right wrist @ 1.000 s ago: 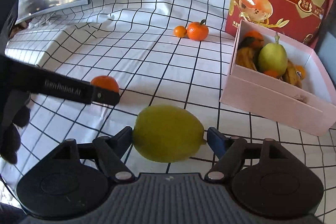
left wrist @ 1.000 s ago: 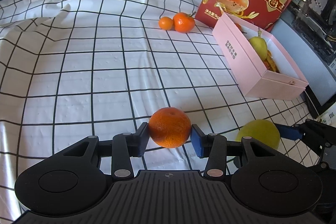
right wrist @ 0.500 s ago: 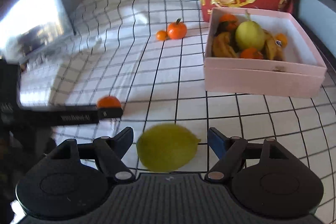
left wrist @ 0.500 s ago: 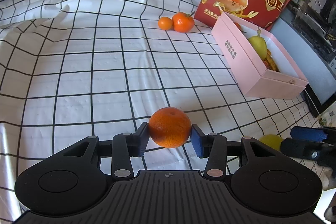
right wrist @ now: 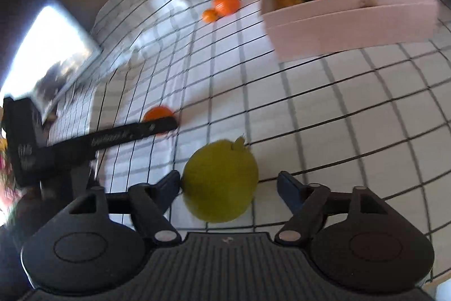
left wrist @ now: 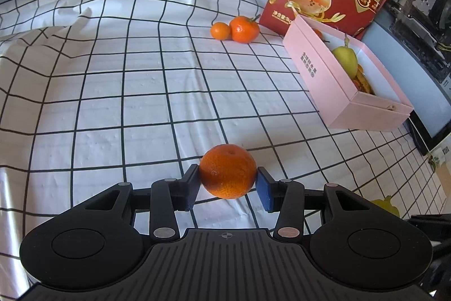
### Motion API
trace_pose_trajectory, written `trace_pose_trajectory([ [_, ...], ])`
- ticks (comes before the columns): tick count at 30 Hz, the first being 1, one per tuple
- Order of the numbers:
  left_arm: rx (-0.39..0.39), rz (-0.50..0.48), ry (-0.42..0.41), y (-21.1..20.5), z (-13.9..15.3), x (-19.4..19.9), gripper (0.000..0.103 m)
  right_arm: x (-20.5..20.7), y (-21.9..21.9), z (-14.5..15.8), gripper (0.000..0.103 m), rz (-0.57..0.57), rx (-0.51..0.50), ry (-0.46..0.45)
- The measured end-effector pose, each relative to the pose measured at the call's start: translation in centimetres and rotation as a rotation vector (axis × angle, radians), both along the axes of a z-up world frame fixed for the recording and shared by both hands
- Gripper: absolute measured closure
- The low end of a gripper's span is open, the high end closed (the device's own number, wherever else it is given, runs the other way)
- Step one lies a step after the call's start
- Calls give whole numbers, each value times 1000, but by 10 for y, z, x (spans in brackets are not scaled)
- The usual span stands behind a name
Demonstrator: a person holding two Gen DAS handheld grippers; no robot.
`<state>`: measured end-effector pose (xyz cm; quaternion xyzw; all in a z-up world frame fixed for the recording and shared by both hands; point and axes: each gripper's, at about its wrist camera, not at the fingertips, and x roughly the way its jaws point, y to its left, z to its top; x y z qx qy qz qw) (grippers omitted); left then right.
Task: Organize fruits
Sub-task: 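Carry the pear with the right tool while the left tool holds the tangerine, then hold the pear and tangerine above the cloth with both tools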
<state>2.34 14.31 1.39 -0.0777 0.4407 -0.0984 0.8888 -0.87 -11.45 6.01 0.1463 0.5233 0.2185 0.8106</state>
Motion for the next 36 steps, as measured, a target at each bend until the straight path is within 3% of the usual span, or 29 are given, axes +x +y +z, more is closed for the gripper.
trace_pose_trajectory([
  [5,4,-4,-2,-1,0,0,55,-3,8,0,38,47,-62,-33],
  [17,4,-7,-2,0,0,0,55,13,7,-1,38,39,-57,-15],
  [23,4,-8,-3,0,-1,0,55,25,-11,10,25,-78,14,-19],
  [29,7,-12,-3,0,-1,0,55,55,-17,-1,25,-192,104,30],
  [34,5,-14,-1,0,0,1,55,74,6,2,25,-124,57,-27],
  [36,-4,-12,6,2,0,1,55,76,17,4,30,-80,30,-50],
])
